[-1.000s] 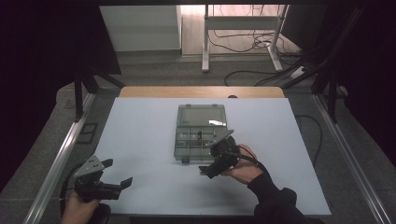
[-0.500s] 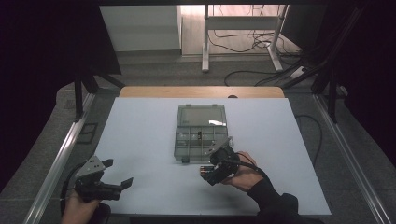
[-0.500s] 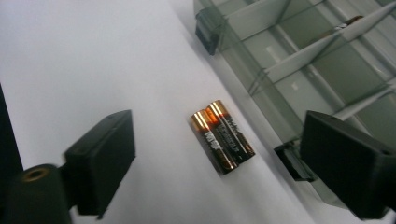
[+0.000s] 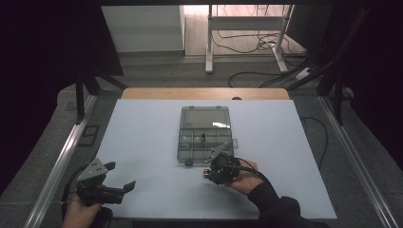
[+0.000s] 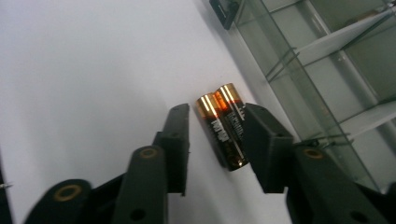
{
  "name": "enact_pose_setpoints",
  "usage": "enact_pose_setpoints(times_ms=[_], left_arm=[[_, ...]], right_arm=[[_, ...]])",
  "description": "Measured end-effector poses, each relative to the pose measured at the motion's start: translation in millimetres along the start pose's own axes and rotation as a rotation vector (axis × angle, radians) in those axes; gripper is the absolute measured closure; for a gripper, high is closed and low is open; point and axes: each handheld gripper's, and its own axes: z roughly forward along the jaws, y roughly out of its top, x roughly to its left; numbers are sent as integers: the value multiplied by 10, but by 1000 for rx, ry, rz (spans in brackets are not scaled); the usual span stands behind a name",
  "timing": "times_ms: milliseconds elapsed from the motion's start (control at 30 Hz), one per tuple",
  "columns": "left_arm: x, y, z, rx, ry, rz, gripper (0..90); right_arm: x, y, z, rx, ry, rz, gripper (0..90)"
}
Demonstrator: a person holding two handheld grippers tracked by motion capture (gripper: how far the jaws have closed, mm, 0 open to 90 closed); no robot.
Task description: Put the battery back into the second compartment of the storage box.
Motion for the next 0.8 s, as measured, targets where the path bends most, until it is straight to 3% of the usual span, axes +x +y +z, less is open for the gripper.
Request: enact_pose_setpoints(times_ms=[133,467,600,800], left_arm=[[-7,1,1,-1,2,3,6],[-10,0,1,-1,3,5,6],[-10,-1,0,-2,3,5,6],[-12,0,0,-1,4,6,5]], right_arm=[[2,15,41,4,1,-31,693],[-29,5,122,22,4,-35,725],[-26,-3,149,42,27,-39,741],[26,-4,193,71,28,-86,758]])
